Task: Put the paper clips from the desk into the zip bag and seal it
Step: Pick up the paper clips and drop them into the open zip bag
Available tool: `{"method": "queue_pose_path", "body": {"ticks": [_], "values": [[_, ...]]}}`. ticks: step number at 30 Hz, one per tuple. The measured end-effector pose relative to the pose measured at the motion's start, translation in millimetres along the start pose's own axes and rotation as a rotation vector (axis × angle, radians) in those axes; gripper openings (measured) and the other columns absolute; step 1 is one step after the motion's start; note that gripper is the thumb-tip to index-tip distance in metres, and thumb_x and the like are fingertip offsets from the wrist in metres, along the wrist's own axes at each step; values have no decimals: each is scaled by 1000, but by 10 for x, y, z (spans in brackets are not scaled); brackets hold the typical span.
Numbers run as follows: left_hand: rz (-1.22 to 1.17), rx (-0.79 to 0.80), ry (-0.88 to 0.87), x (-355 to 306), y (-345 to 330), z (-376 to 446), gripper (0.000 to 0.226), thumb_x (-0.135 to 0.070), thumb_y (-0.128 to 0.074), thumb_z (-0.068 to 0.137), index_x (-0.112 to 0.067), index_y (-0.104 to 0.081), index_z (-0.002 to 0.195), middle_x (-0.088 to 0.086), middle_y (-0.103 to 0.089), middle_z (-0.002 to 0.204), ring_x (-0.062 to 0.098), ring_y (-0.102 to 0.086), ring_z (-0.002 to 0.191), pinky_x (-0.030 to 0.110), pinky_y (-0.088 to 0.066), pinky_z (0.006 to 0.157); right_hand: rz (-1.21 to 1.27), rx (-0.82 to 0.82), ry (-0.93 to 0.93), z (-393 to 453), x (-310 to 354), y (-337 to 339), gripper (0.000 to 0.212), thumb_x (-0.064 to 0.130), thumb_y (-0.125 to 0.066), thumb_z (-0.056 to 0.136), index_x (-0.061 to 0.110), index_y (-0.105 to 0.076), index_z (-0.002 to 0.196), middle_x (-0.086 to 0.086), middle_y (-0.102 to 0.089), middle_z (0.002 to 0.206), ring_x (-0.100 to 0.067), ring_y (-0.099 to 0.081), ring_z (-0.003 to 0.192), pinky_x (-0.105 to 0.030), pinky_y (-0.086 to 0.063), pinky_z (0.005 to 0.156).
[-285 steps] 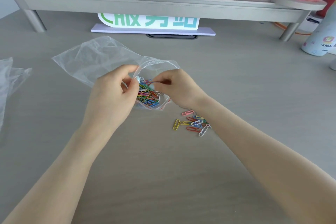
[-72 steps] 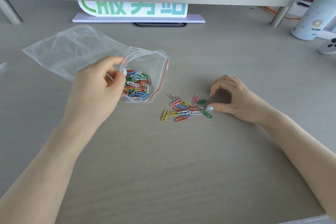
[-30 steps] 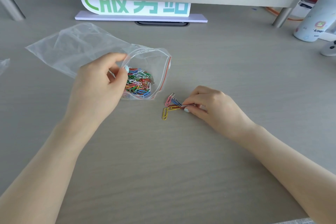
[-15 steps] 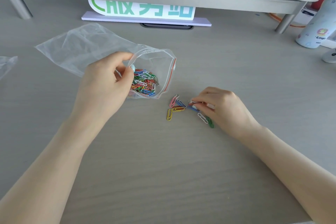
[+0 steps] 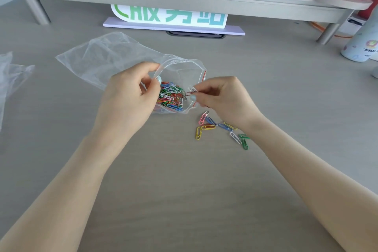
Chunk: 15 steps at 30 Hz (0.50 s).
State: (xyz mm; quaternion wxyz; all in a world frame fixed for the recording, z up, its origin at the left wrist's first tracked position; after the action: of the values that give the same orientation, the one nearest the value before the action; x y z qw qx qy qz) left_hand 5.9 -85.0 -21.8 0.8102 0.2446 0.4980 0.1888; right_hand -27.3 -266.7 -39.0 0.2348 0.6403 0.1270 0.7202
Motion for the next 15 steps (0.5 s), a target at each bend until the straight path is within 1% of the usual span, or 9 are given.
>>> {"method": "queue_pose_path", "body": {"ticks": [2,5,7,8,9,11,12,13,15], "values": [[1,-3,4,3,1,3,27,-15,-53,87,-24,-64,109,-9,-57,67,3,-50,55,10,-34,50,-12,38,29,135,67,-153,8,10,-67,79,18,-70,78,16,-62,56,3,-52,53,-14,-43,58],[0,-3,9,7,11,6,28,-14,-52,87,-24,-64,110,-10,-57,67,1,-50,55,10,-34,50,-34,49,63,330,132,-348,4,7,-68,77,8,-66,81,1,-64,72,-8,-55,63,-25,-45,64],[-2,2,9,2,16,4,28,-13,-52,87,-24,-64,110,-9,-57,67,3,-50,55,10,-34,50,-63,46,93,421,172,-445,4,7,-66,76,6,-63,76,-3,-63,72,-13,-55,66,-30,-48,67],[-4,4,8,-2,15,2,27,-13,-52,87,-24,-64,109,-9,-57,66,6,-50,56,12,-34,50,-73,50,102,451,191,-488,3,7,-65,76,6,-63,74,-3,-63,71,-13,-55,66,-30,-48,67],[-5,5,5,-7,17,1,27,-13,-52,87,-24,-64,108,-8,-57,66,8,-50,58,14,-35,50,-82,55,108,470,210,-519,6,7,-63,76,8,-64,70,-1,-64,68,-9,-56,64,-27,-48,66],[-5,5,-2,-16,17,-1,25,-14,-52,87,-25,-64,106,-7,-58,67,12,-50,62,19,-38,53,-124,49,114,485,254,-557,25,6,-60,77,21,-58,57,10,-58,58,2,-50,54,-9,-38,53],[-5,6,-2,-18,17,0,25,-14,-52,87,-26,-64,105,-7,-58,68,13,-50,63,21,-39,54,-155,39,112,484,277,-569,35,6,-58,77,28,-51,51,13,-52,53,1,-47,50,-7,-34,48],[-4,6,0,-17,16,2,25,-14,-52,87,-27,-64,105,-8,-58,68,13,-51,63,22,-39,55,-185,30,112,487,289,-578,41,6,-57,78,30,-45,47,13,-46,48,-3,-42,47,-10,-32,46],[0,3,0,-8,18,8,26,-14,-52,87,-27,-63,107,-9,-59,69,11,-51,62,19,-39,55,-222,25,127,488,291,-591,40,7,-55,78,24,-41,44,8,-36,45,-9,-31,47,-16,-26,43]]}}
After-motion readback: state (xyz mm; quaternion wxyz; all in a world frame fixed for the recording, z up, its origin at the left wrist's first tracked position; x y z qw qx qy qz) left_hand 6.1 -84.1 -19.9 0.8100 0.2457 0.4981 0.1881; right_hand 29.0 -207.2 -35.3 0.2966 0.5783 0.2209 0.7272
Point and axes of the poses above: each hand's wrist, its own z-axis towards the middle knuckle, its own y-axis out of the back of the hand, x = y × z, the point moved 3 cm from there along z, towards the middle knuckle
